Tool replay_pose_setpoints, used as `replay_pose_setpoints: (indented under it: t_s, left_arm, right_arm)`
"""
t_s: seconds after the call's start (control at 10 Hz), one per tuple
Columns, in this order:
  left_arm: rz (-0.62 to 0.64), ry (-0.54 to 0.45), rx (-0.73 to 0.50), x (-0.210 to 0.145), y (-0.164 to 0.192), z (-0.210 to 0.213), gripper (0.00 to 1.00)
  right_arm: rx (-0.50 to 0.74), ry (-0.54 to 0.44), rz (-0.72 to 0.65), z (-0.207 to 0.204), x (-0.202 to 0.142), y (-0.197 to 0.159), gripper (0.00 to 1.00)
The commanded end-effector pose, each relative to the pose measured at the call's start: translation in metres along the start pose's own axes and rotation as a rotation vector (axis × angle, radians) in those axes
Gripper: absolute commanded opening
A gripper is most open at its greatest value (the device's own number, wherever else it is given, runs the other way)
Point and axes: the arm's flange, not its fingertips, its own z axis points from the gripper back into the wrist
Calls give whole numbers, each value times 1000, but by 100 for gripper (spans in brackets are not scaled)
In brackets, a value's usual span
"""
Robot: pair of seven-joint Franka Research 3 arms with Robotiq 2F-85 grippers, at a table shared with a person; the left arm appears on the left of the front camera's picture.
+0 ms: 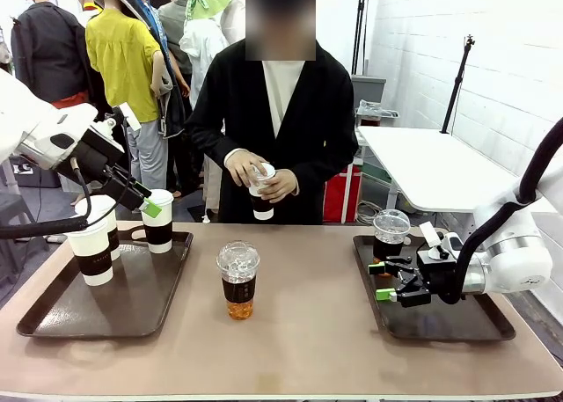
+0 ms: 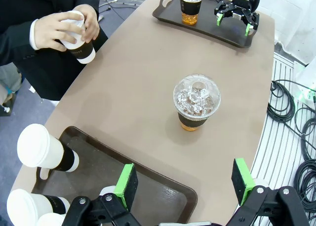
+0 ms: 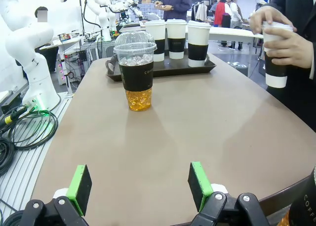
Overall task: Distribute the coffee onto the tray.
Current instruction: Pick up another iced Americano from the middle of the table and place it on the right Handle tray.
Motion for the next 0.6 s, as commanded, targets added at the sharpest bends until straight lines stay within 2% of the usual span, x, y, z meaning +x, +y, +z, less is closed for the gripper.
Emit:
replay_pose_setpoints:
  t_s: [0.0,0.2,0.5]
  left_arm:
    - [-12,-19,-16,-1,2,0,100]
    - [-12,-19,-16,-1,2,0,100]
    - [-12,-19,-16,-1,2,0,100]
  right_arm:
    - [2,0,0,-1,0,0,100]
    - [-2,-1,1,-5,2,3,100]
    - [-25,7,-6,-33,10,14,100]
